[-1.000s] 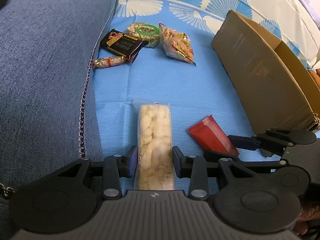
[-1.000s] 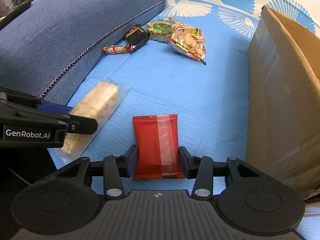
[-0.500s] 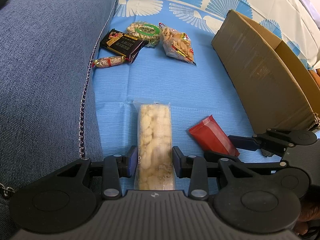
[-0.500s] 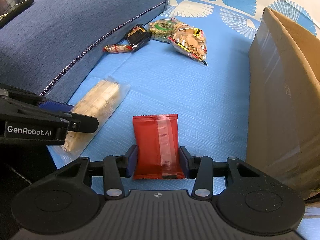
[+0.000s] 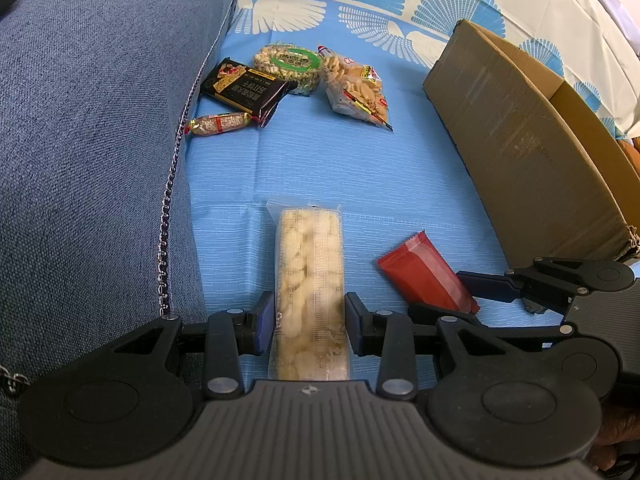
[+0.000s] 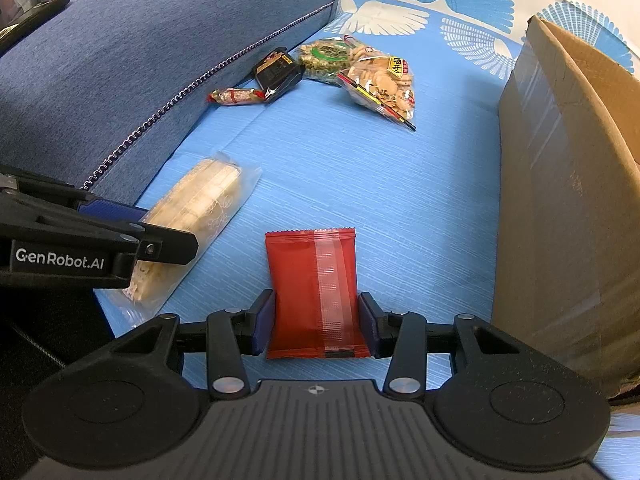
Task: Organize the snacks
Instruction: 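Lift the red bar with the right tool while the left tool lifts the rice cake bar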
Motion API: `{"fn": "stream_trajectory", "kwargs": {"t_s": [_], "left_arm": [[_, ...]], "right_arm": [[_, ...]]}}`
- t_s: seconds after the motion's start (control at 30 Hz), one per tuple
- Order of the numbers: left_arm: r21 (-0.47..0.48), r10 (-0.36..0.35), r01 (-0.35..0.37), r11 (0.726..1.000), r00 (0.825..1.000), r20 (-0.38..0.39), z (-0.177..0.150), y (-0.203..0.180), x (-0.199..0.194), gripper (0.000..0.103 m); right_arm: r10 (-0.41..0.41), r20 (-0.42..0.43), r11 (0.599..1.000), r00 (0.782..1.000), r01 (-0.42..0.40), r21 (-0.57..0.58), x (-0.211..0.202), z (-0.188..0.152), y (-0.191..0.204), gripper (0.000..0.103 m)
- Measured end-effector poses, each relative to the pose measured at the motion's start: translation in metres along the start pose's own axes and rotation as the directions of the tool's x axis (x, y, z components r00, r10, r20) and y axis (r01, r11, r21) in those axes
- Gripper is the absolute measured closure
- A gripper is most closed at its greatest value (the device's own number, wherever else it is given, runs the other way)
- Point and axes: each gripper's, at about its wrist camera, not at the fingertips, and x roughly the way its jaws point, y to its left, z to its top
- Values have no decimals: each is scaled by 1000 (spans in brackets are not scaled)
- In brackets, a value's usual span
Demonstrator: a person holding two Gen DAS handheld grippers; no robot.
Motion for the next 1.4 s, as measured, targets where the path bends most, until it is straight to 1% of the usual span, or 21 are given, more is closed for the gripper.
{"fn": "stream_trajectory", "kwargs": {"t_s": [1.0,1.4], "left_arm": [[9,9,-9,1000,1000,1,1,1,2,63],[24,29,-29,999,1000,6,1,-1,2,63]], "right_arm": [[-4,3,1000,1000,4,-3,-1,0,1,57],[-7,55,1000,998,7,0,-11,2,-4,58]]}}
